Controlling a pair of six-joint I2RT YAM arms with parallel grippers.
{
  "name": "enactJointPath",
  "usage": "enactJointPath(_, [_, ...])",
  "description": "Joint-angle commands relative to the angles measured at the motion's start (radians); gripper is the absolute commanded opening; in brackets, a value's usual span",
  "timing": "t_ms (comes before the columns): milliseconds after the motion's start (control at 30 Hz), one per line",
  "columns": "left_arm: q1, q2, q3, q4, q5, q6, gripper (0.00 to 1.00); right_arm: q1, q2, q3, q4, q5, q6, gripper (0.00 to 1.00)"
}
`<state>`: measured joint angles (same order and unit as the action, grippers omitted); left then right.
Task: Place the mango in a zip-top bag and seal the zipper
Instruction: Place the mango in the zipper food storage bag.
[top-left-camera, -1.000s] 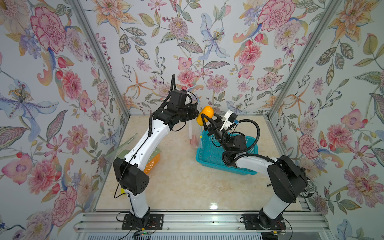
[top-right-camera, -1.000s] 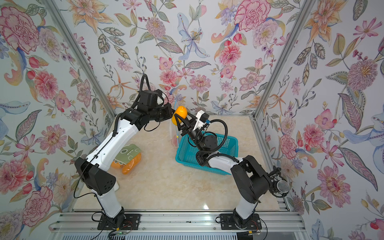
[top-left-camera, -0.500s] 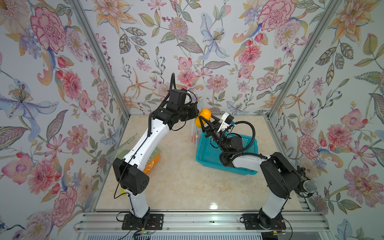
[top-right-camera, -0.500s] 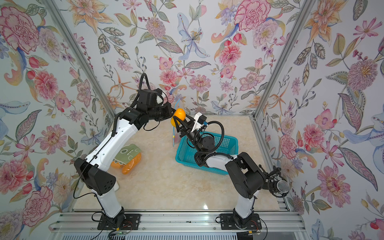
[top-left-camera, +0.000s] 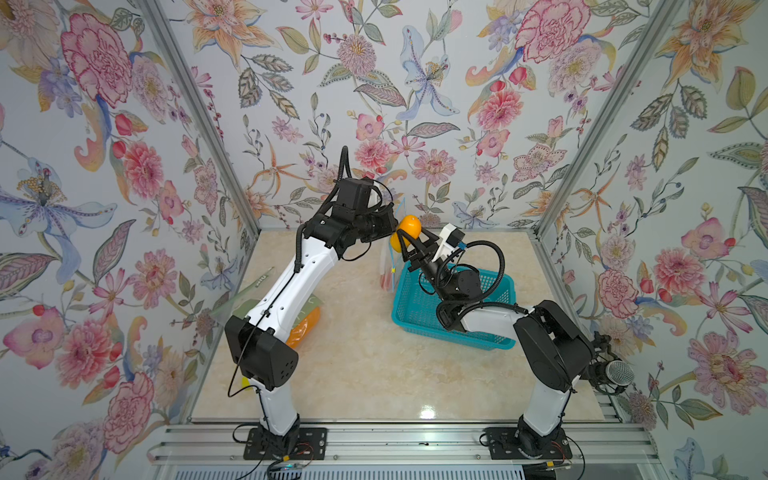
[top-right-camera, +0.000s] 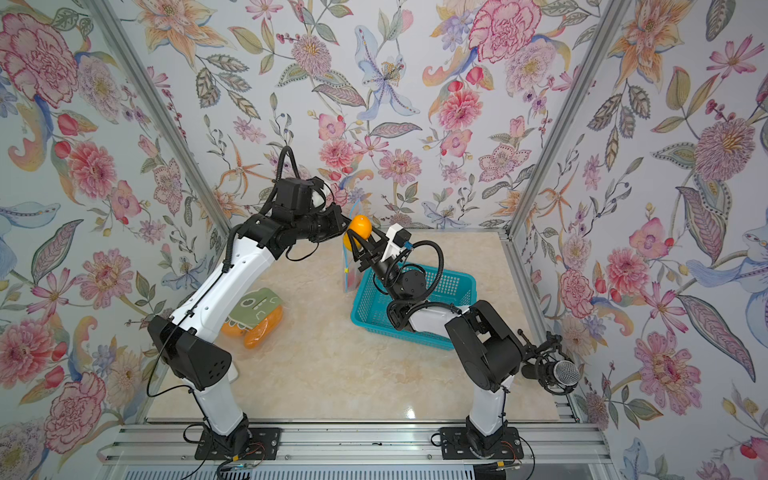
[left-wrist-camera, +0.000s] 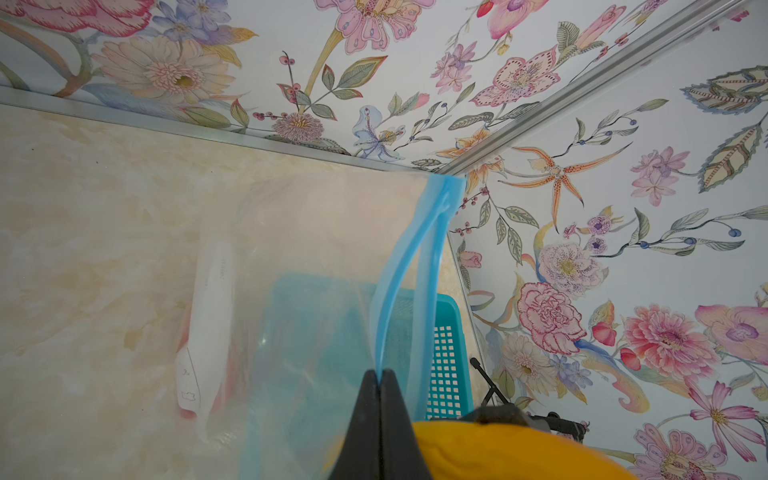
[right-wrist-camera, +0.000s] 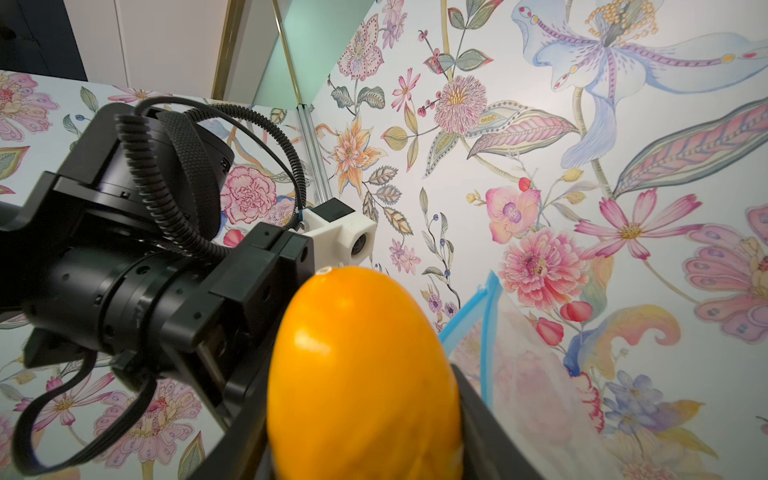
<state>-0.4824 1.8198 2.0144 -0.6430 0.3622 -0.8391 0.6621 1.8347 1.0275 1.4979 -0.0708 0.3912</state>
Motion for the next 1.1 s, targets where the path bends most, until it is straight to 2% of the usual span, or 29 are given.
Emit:
enactJointPath(0, [0.008,-0.017,0.029,0.005,0.026,-0.025,0.0,0.009,0.012,0.036,-0.027,0.037,-0.048,0.15])
enactJointPath(233, [0.008,-0.019,0.035,0.009,0.02,-0.028,0.0,0.014,0.008,0.041,-0.158,0.069,-0.106,0.13])
enactJointPath(500, [0.01,-0.01,0.038,0.01,0.01,-0.026,0.0,0.024,-0.032,0.078,-0.415,0.071,-0.197,0.15])
enactJointPath(733, [0.011,-0.001,0.035,0.013,0.01,-0.018,0.0,0.032,-0.085,0.148,-0.702,0.105,-0.276,0.22])
enactJointPath(800, [0.011,-0.001,0.031,0.013,0.011,-0.018,0.0,0.041,-0.095,0.183,-0.791,0.123,-0.307,0.26])
enactJointPath(867, [0.011,0.001,0.029,0.015,0.01,-0.016,0.0,0.056,-0.104,0.208,-0.864,0.154,-0.346,0.35])
enactJointPath(967, [0.011,0.007,0.026,0.02,0.02,-0.017,0.0,0.074,-0.113,0.23,-0.928,0.174,-0.391,0.41])
enactJointPath(1033, [0.012,0.011,0.026,0.027,0.03,-0.023,0.0,0.081,-0.115,0.239,-0.949,0.181,-0.412,0.4])
enactJointPath(1067, [0.011,0.011,0.026,0.031,0.037,-0.025,0.0,0.083,-0.115,0.242,-0.959,0.18,-0.419,0.33])
